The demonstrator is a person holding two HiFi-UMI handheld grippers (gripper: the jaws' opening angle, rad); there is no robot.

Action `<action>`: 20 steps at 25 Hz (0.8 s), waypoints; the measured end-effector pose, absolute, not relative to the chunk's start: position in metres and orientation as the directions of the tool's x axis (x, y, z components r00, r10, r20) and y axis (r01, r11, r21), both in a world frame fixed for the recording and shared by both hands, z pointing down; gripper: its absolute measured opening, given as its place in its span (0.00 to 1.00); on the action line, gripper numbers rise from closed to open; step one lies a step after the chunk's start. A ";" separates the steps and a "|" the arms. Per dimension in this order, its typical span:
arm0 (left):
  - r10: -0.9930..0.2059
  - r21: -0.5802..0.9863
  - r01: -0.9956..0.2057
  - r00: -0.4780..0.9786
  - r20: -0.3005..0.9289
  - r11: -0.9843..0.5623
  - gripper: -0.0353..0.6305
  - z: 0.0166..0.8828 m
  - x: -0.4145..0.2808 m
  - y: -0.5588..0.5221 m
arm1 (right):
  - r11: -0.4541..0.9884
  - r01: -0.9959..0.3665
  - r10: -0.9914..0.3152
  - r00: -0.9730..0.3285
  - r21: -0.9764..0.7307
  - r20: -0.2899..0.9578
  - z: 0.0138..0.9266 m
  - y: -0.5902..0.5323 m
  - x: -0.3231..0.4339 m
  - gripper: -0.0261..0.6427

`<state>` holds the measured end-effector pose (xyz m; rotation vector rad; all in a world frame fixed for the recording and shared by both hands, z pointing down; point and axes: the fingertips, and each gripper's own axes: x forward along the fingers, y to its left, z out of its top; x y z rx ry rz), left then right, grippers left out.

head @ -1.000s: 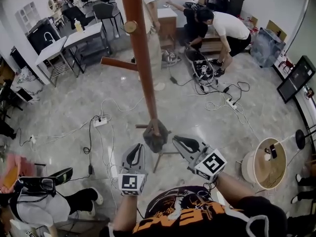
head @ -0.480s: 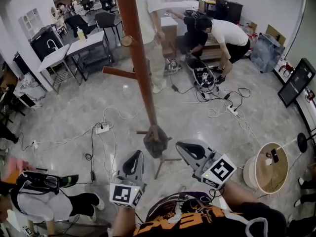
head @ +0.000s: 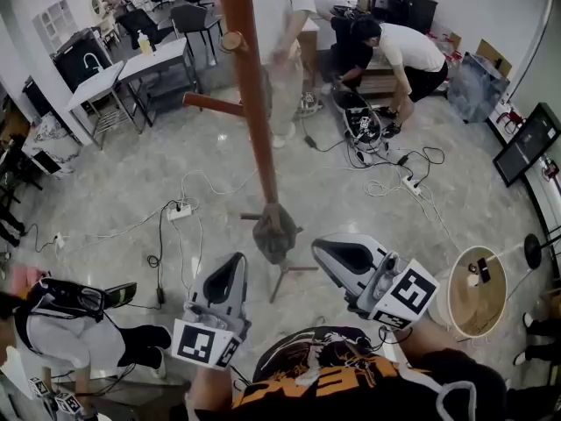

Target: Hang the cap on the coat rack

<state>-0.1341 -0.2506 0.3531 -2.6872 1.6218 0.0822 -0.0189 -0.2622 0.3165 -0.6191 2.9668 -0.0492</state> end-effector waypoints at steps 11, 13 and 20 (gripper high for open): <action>-0.884 0.027 -0.883 0.467 -0.035 -0.468 0.09 0.353 -0.135 -0.245 | 0.880 -0.474 -0.474 -0.878 -0.010 -0.070 0.329 -0.269 -0.012 0.06; -0.882 0.029 -0.882 0.469 -0.032 -0.470 0.09 0.355 -0.134 -0.244 | 0.881 -0.473 -0.472 -0.878 -0.017 -0.071 0.331 -0.269 -0.012 0.06; -0.887 0.031 -0.887 0.460 -0.024 -0.461 0.09 0.355 -0.140 -0.247 | 0.886 -0.464 -0.465 -0.883 -0.031 -0.072 0.331 -0.274 -0.019 0.06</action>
